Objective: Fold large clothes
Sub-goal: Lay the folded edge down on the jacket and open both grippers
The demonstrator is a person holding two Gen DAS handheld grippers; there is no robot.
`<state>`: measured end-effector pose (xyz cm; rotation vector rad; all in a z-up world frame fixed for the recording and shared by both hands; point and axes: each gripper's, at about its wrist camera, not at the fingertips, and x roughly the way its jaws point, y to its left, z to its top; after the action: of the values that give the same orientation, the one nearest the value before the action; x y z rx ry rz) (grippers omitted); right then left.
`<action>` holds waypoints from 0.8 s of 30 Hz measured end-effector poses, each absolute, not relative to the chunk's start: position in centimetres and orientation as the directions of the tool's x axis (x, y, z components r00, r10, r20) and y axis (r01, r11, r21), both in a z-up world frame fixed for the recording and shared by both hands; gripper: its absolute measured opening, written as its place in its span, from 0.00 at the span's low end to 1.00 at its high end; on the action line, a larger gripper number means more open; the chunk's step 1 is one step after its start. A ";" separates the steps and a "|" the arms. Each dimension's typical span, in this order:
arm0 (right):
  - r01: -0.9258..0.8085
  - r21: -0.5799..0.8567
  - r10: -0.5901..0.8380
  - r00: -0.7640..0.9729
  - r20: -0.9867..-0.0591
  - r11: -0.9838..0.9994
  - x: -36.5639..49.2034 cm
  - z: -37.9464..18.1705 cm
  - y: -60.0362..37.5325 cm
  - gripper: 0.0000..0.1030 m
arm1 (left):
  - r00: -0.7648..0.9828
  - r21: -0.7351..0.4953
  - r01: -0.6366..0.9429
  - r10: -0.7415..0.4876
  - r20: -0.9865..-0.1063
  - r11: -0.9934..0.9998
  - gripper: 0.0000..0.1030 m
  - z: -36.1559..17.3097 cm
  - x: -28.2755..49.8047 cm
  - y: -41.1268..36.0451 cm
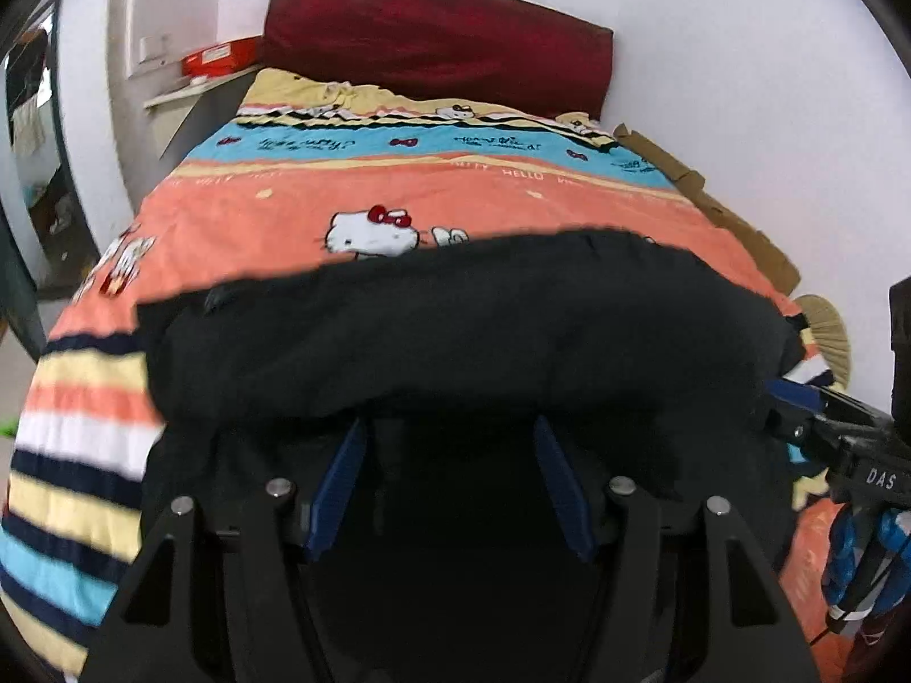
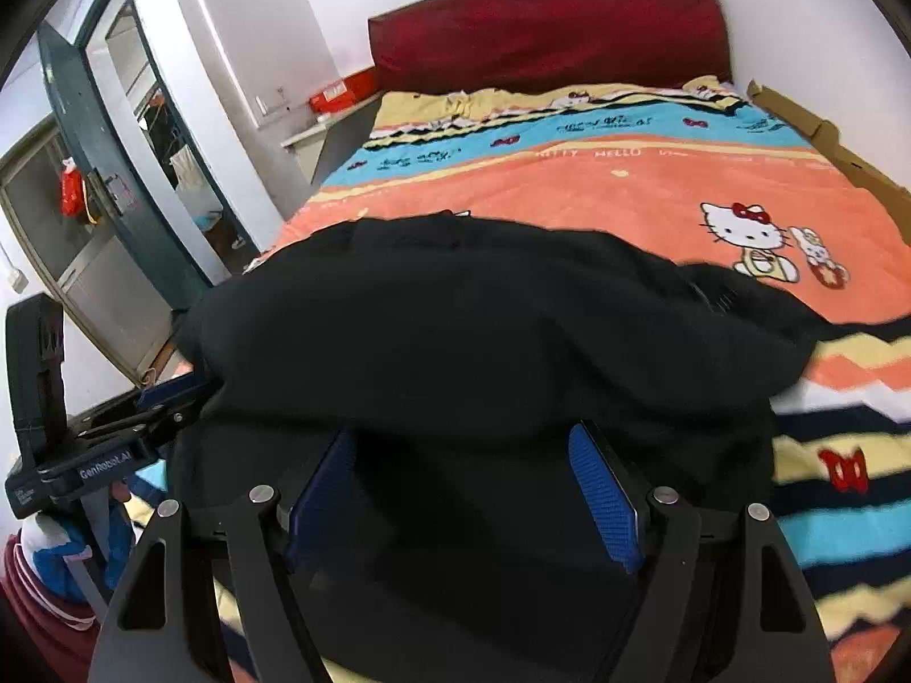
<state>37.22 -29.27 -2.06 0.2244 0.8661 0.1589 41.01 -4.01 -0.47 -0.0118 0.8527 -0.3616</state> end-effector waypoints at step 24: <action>0.020 0.187 0.153 0.494 -0.856 0.982 48.6 -8.7 -31.3 0.86 | 0.510 -0.051 0.213 -0.155 -0.846 0.976 0.66 -7.0 52.7 -6.5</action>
<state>48.57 -31.27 -8.69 0.1812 1.0527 0.0808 52.67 -6.52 -7.02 0.0621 1.0114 -0.2214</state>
